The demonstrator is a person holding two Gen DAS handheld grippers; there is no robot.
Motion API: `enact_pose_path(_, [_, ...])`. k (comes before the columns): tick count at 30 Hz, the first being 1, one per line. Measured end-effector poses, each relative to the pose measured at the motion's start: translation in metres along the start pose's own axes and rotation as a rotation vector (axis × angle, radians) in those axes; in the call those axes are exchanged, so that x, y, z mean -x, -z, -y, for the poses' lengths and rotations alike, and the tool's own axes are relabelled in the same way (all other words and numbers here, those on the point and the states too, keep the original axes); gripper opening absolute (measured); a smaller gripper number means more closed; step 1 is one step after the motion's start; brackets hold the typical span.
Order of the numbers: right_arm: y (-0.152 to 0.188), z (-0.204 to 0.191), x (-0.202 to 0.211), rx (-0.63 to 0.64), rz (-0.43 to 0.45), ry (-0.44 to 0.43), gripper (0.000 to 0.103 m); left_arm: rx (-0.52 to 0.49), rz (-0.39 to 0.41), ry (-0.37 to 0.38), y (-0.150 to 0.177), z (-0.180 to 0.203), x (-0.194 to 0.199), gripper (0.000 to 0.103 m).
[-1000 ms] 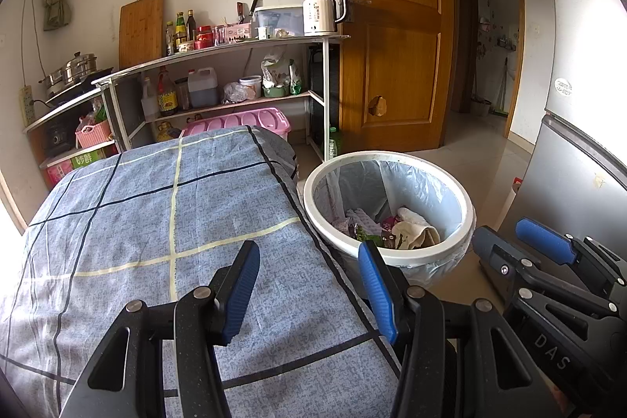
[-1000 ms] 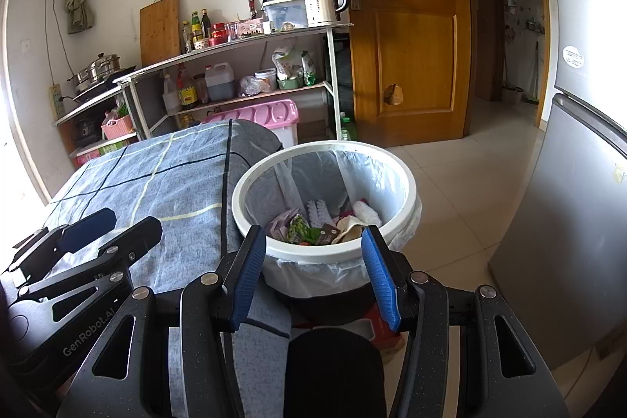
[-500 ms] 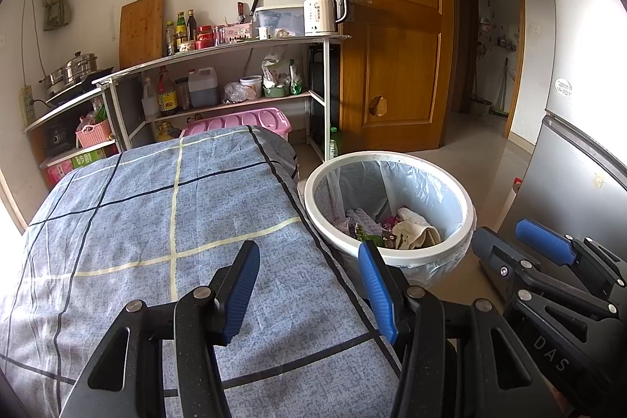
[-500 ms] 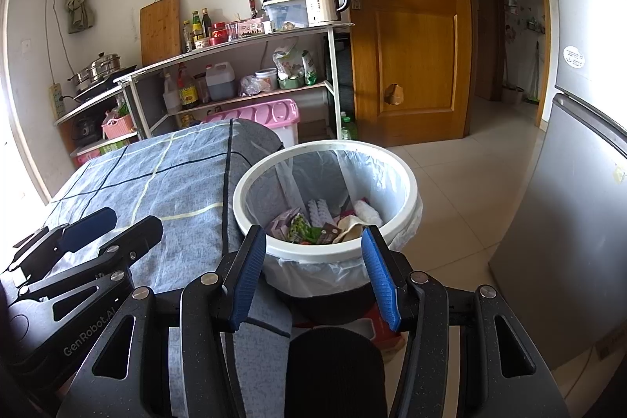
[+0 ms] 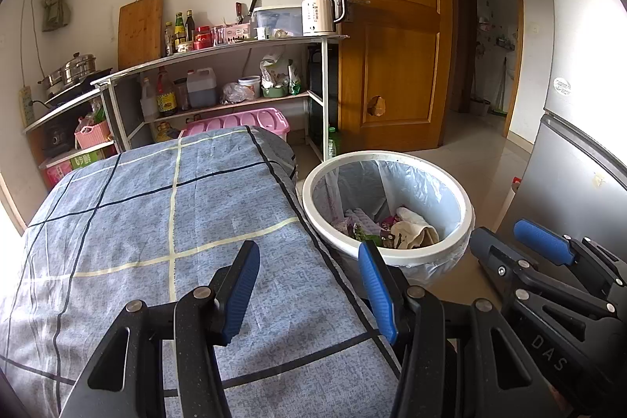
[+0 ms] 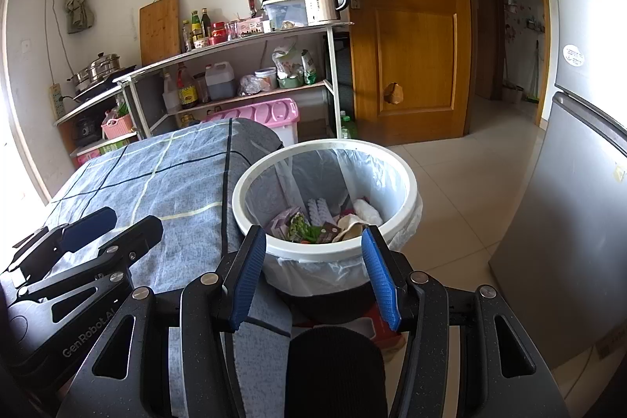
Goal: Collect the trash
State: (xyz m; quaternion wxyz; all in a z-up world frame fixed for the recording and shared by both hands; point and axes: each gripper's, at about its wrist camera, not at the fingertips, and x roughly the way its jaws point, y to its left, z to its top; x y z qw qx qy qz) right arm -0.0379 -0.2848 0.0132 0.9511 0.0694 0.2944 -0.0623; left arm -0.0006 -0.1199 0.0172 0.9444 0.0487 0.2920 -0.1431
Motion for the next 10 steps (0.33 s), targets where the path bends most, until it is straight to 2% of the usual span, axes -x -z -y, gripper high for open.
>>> enact_pose_path(10, [0.0003,-0.0004,0.0009,-0.001,0.000,0.001,0.052,0.001,0.000,0.001,0.0000,0.0007,-0.0004,0.052])
